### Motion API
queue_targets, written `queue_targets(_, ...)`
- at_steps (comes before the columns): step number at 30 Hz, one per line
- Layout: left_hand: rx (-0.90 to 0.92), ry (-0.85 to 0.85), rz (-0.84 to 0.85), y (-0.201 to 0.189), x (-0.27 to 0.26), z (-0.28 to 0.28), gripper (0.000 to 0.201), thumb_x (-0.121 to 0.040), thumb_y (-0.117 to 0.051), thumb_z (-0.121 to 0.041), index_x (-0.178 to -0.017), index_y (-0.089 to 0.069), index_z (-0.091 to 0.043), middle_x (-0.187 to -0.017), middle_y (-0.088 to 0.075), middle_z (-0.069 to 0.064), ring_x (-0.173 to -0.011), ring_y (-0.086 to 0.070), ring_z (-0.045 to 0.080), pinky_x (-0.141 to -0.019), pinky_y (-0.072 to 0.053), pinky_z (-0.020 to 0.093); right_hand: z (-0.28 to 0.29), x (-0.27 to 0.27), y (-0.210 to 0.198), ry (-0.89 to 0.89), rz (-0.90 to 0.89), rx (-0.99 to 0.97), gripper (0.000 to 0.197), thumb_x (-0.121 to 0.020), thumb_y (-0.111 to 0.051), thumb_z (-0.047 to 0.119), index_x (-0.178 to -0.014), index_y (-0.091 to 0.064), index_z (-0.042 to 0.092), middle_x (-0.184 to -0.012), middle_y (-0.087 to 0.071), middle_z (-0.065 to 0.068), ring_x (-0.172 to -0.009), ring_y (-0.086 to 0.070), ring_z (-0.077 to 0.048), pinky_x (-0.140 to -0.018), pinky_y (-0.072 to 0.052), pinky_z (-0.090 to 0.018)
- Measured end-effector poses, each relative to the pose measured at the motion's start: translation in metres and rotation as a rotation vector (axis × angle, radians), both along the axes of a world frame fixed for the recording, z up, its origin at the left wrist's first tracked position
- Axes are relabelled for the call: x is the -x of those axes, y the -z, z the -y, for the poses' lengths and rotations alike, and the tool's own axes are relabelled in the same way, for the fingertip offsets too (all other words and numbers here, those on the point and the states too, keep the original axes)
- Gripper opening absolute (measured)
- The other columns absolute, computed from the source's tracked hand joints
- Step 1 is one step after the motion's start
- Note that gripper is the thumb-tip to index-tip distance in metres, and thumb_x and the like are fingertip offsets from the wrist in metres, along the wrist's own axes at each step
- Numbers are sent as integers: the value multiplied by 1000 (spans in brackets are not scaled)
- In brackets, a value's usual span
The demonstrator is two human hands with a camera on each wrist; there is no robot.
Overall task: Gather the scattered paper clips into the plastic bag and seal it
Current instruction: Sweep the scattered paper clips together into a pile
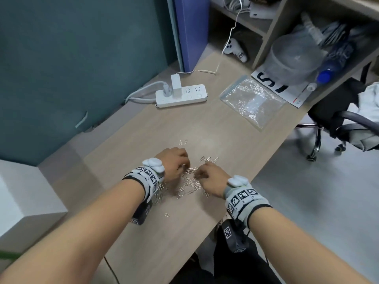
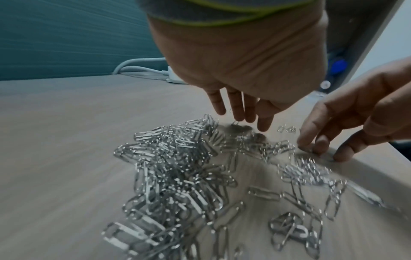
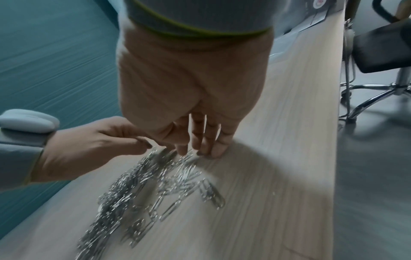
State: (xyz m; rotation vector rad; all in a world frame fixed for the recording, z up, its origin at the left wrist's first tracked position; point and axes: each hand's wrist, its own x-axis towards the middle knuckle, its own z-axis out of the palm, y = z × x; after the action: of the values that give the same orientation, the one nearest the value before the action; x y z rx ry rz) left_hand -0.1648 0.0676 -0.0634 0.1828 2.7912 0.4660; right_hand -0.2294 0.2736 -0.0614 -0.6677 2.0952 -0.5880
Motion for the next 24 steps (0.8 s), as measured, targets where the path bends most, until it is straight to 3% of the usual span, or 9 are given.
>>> queue_targets(3, 16, -141, -93, 3, 11, 4, 47, -87, -48, -26, -131, -63, -26, -140, -58, 0, -126, -53, 25, -103, -45, 39, -6, 21, 3, 109, -165, 17, 48, -83, -57, 10, -130, -64, 22, -129, -51, -2, -122, -55, -26, -107, -46, -39)
queue_targets(5, 33, -225, -23, 11, 20, 7, 66, -82, -50, -27, -149, -46, -26, -158, -41, 0, -143, -39, 24, -118, -33, 38, -9, 35, 3, 129, -293, -66, 58, -83, -58, 15, -140, -55, 25, -141, -47, -3, -129, -46, -29, -106, -44, -41)
queue_targets(8, 36, -261, 89, 17, 21, 4, 79, -80, -49, -29, -157, -30, -25, -165, -27, -1, -150, -26, 22, -123, -24, 37, -12, 45, 2, 120, -314, -167, 54, -82, -59, 15, -134, -54, 25, -140, -45, -4, -126, -42, -31, -100, -42, -39)
queue_targets(12, -28, -251, 40, 15, -5, -8, 72, -78, -44, -29, -149, -44, -22, -155, -44, 0, -141, -39, 26, -114, -37, 41, -14, 26, 4, 36, -238, -140, 62, -82, -59, 14, -143, -52, 23, -144, -43, -5, -132, -40, -31, -109, -40, -40)
queue_targets(15, -58, -195, -37, 12, -31, -13, 62, -78, -37, -30, -134, -61, -18, -136, -60, 2, -123, -53, 28, -102, -46, 42, -8, -2, 7, -54, -157, -98, 68, -82, -61, 12, -149, -49, 20, -147, -42, -6, -137, -38, -30, -114, -36, -38)
queue_targets(19, -88, -213, -93, 7, -43, -11, 55, -75, -35, -30, -114, -70, -16, -115, -68, 2, -104, -60, 29, -89, -50, 39, -2, -15, 10, -75, -111, 10, 53, -84, -59, 8, -136, -62, 19, -136, -51, -6, -129, -48, -28, -109, -39, -30)
queue_targets(22, -22, -277, -99, 8, -35, -8, 58, -74, -44, -26, -128, -65, -19, -134, -63, 2, -122, -56, 27, -103, -46, 39, 0, 3, 8, 1, -269, 4, 59, -82, -60, 13, -141, -55, 20, -142, -47, -6, -129, -47, -30, -108, -43, -40)
queue_targets(24, 22, -328, -77, 12, -29, -4, 68, -75, -42, -29, -141, -55, -20, -151, -49, 4, -139, -44, 26, -114, -38, 47, 3, 18, 6, 6, -367, -85, 62, -82, -60, 17, -143, -51, 24, -148, -43, -4, -132, -43, -31, -106, -43, -42)
